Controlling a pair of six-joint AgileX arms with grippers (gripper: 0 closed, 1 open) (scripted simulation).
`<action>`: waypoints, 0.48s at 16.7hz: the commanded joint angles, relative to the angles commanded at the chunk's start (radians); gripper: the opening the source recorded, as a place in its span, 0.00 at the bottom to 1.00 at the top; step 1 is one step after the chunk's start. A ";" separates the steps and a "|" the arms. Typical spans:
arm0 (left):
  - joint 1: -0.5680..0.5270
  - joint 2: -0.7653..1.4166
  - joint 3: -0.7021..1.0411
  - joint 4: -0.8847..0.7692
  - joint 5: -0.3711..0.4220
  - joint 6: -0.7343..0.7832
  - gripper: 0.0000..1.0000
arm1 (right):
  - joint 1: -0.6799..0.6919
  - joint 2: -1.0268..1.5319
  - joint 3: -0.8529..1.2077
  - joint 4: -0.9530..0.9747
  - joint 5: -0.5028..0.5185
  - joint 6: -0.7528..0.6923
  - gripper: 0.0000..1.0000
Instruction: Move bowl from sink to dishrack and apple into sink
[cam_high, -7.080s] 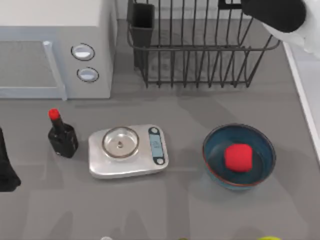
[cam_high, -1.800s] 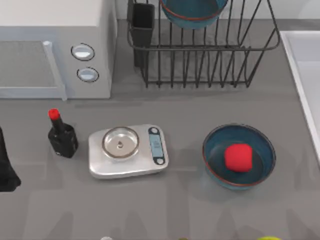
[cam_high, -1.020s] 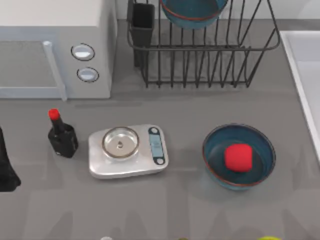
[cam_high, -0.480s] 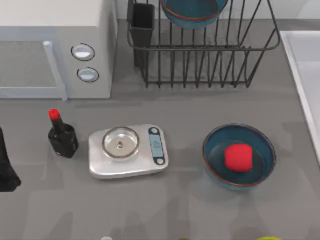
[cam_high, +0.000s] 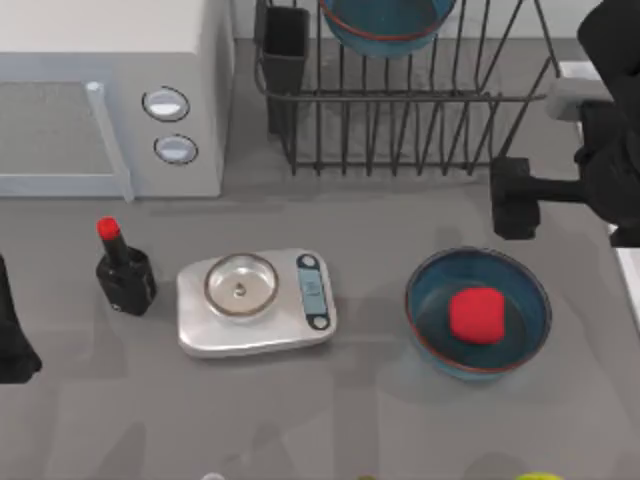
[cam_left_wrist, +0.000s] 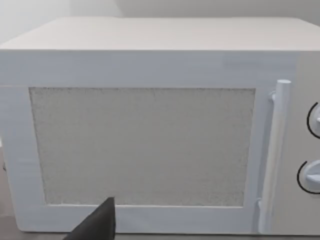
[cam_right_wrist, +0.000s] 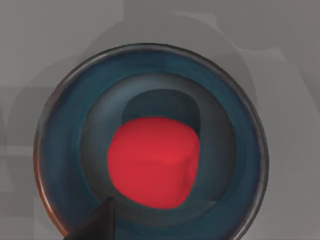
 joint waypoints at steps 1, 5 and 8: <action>0.000 0.000 0.000 0.000 0.000 0.000 1.00 | 0.020 0.082 0.060 -0.045 0.000 0.020 1.00; 0.000 0.000 0.000 0.000 0.000 0.000 1.00 | 0.080 0.317 0.237 -0.179 -0.001 0.080 1.00; 0.000 0.000 0.000 0.000 0.000 0.000 1.00 | 0.098 0.383 0.289 -0.219 -0.001 0.098 1.00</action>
